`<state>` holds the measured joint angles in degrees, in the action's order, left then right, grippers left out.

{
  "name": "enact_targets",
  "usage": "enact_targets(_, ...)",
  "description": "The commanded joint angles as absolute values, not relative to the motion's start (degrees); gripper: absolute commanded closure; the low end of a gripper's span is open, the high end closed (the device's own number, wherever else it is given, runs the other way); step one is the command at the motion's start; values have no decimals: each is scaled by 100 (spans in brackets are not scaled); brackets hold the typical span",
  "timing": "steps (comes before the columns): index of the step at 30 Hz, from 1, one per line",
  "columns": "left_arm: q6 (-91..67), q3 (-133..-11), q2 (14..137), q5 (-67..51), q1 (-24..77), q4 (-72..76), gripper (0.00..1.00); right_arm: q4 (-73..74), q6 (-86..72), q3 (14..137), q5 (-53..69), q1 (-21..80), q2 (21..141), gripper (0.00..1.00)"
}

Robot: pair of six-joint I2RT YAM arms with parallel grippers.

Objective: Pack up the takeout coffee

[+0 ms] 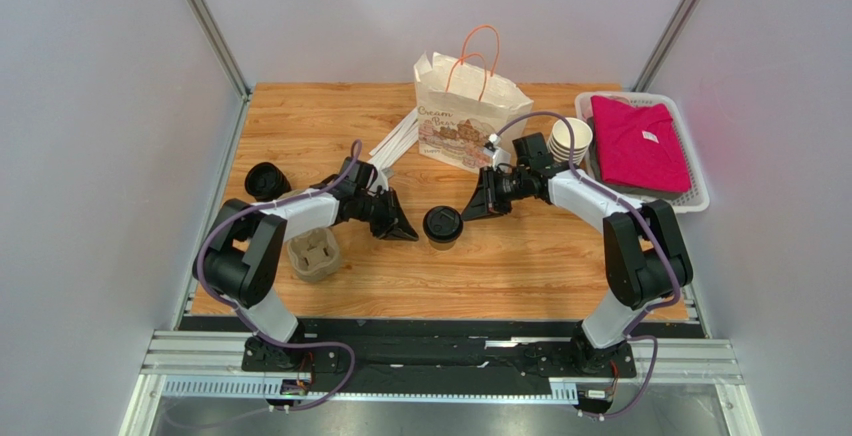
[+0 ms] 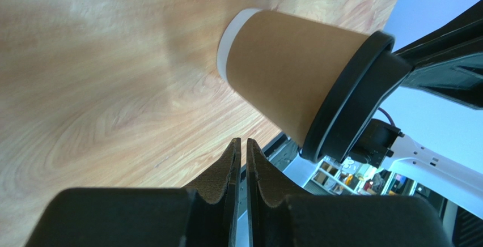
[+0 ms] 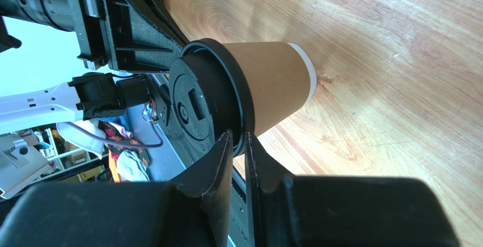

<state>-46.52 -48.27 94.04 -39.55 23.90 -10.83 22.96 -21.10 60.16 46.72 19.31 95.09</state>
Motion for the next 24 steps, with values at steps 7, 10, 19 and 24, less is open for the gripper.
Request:
enact_targets(7, -4386, -5528, 9782, -3938, 2505, -826, 85, 2021, -2109, 5775, 4895, 2047, 9308, 82)
enact_targets(10, -4395, -5651, 9878, -3946, 2505, -791, 85, 2013, -2127, 5678, 4922, 2118, 9237, 82)
enact_targets(19, -4430, -6222, 10283, -4069, 2566, -668, 85, 2030, -2338, 5388, 5018, 2189, 8965, 81)
enact_targets(24, -4403, -6486, 10485, -4184, 2672, -606, 85, 2004, -2478, 5247, 5071, 2302, 8807, 79)
